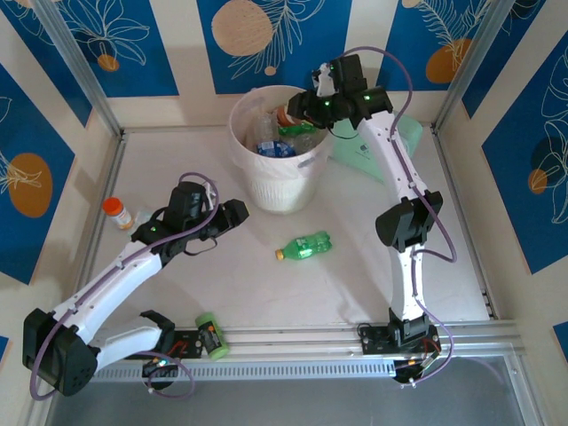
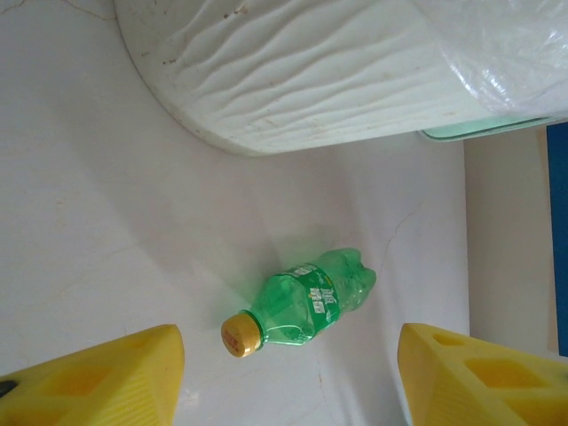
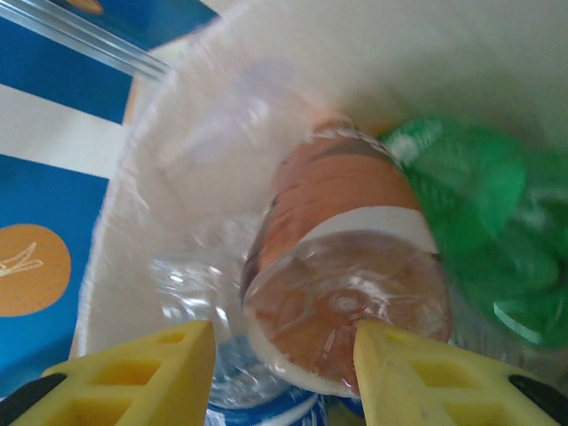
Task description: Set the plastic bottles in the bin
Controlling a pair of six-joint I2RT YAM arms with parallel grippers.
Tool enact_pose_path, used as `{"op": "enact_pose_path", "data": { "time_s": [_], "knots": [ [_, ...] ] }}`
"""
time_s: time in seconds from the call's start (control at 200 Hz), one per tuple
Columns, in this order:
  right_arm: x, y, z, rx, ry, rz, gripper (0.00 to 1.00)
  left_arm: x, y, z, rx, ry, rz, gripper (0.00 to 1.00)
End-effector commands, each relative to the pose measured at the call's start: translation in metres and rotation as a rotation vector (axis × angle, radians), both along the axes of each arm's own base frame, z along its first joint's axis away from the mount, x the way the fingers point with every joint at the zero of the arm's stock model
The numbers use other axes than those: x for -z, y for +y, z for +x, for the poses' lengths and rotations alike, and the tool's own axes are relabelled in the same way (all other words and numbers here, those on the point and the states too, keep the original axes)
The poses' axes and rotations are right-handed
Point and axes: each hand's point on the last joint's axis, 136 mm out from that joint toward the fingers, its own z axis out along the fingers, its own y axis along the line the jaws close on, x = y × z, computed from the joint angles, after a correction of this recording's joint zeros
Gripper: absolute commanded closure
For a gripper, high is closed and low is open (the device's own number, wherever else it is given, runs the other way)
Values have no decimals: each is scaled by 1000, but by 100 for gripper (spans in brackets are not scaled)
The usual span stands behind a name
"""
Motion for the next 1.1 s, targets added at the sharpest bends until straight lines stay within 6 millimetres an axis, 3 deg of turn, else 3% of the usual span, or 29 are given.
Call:
{"op": "enact_pose_path", "data": {
  "time_s": [0.0,0.195,0.33,0.47,0.595,0.71,0.835,0.965,1.095],
  "knots": [
    [14,-6,-7,26,35,-36,53,5,-3,-2,8,8,2,36],
    [-25,-15,-16,47,-47,-20,52,5,-3,-1,6,13,0,33],
    [-59,-25,-28,77,-114,-23,44,6,-8,1,14,17,-4,33],
    [-95,-39,-49,102,-195,-23,33,16,-15,-4,36,45,11,31],
    [-111,-50,-79,99,-234,-19,32,20,-34,-14,121,34,-6,32],
    [-104,-65,-114,102,-234,-15,30,32,-49,-29,252,33,53,35],
    [-82,-91,-153,140,-195,-12,30,58,-66,-48,427,67,146,39],
    [-40,-113,-188,180,-107,-7,29,74,-83,-57,589,54,259,37],
    [-3,-130,-214,228,5,68,29,82,-98,-50,693,13,350,31]
  ]
}}
